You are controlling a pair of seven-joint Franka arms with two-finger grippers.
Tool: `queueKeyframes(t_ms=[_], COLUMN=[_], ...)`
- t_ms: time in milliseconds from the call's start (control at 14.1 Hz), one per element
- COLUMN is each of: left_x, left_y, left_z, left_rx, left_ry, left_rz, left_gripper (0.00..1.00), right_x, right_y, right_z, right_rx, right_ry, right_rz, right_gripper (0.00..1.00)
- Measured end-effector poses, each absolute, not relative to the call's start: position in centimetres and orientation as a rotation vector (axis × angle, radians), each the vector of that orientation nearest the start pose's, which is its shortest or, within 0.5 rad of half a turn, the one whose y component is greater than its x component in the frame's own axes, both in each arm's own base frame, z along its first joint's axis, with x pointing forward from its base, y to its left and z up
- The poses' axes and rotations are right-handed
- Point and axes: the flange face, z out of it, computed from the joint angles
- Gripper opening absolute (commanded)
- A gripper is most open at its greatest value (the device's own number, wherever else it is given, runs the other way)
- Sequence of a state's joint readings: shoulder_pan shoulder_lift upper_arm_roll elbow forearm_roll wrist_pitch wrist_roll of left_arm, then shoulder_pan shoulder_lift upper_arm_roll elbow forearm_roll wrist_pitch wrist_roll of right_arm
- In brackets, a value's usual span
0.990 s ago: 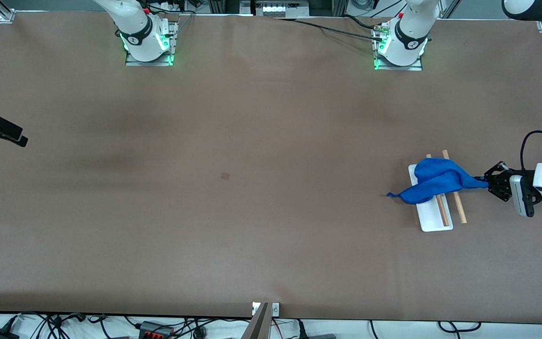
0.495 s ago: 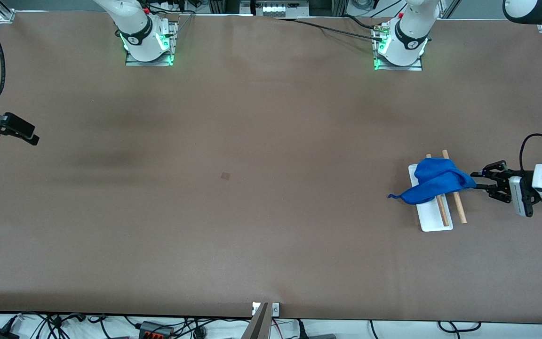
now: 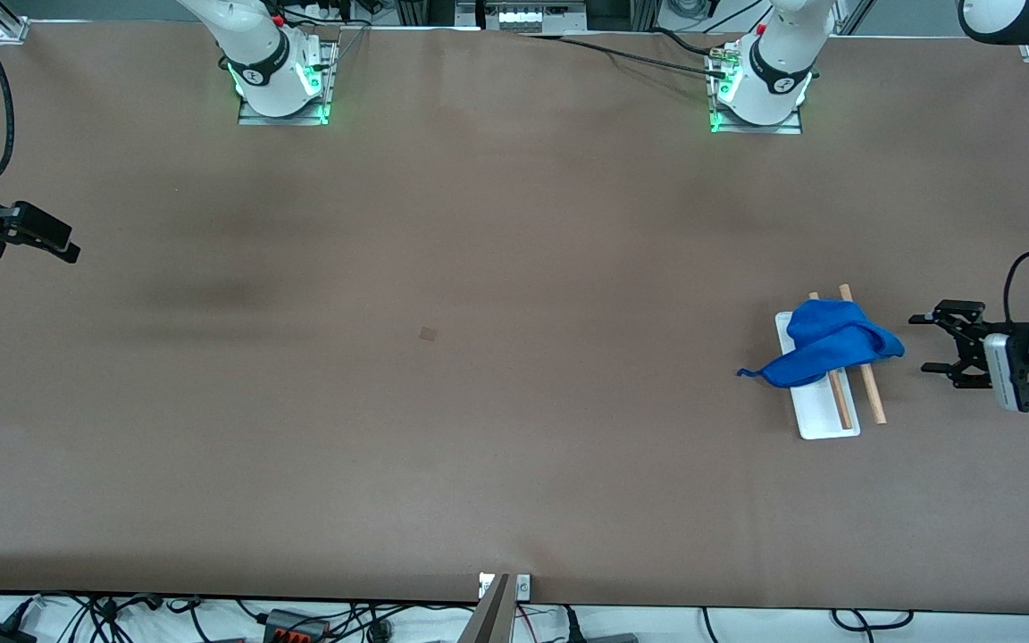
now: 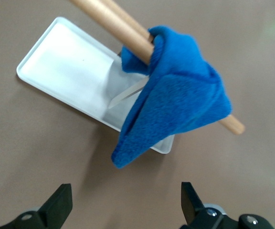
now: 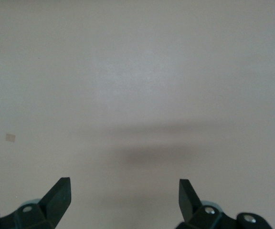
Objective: Pass towel and hang on rack
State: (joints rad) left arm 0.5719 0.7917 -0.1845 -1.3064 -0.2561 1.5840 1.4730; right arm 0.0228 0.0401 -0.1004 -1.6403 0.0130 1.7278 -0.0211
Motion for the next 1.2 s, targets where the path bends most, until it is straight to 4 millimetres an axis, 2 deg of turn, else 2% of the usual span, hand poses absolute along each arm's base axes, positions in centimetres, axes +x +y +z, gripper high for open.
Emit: queueKeyframes(t_ms=[141,283,424,495,707,849,990,1203], left_x=[63.4,63.3,63.0,62.9,62.7,62.2,62.3,63.2], left_y=[26.1,26.4,26.3,26.1,24.8,24.1,22.9,19.9], left_z=[26.5,27.1,28.4,30.1,38.5,43.2,46.1,47.5], left_rx=[2.198,2.208,2.232,2.256,2.340,2.385,2.439,2.470], left_ry=[-1.188,-1.163,-1.092,-1.048,-0.932,-0.906,-0.923,-0.941], left_rz=[0.011,0.000,-0.069,-0.111,-0.207,-0.251,-0.298,-0.340], left_gripper=[1.00,1.00,1.00,1.00,1.00,1.00,1.00,1.00], right_x=[57.7,57.6,57.5,57.5,57.5,57.6,57.6,57.5], right_y=[-4.2,-4.1,-4.1,-4.0,-3.4,-2.8,-2.8,-3.6], right_z=[58.7,59.0,59.1,59.1,59.1,59.1,59.1,59.1], right_rx=[-3.133,-3.133,-3.133,-3.133,-3.132,-3.132,-3.132,-3.133], right_ry=[0.079,0.070,0.067,0.065,0.047,0.029,0.030,0.051], right_rz=[-0.088,-0.096,-0.099,-0.098,-0.097,-0.096,-0.096,-0.090], right_gripper=[1.00,1.00,1.00,1.00,1.00,1.00,1.00,1.00])
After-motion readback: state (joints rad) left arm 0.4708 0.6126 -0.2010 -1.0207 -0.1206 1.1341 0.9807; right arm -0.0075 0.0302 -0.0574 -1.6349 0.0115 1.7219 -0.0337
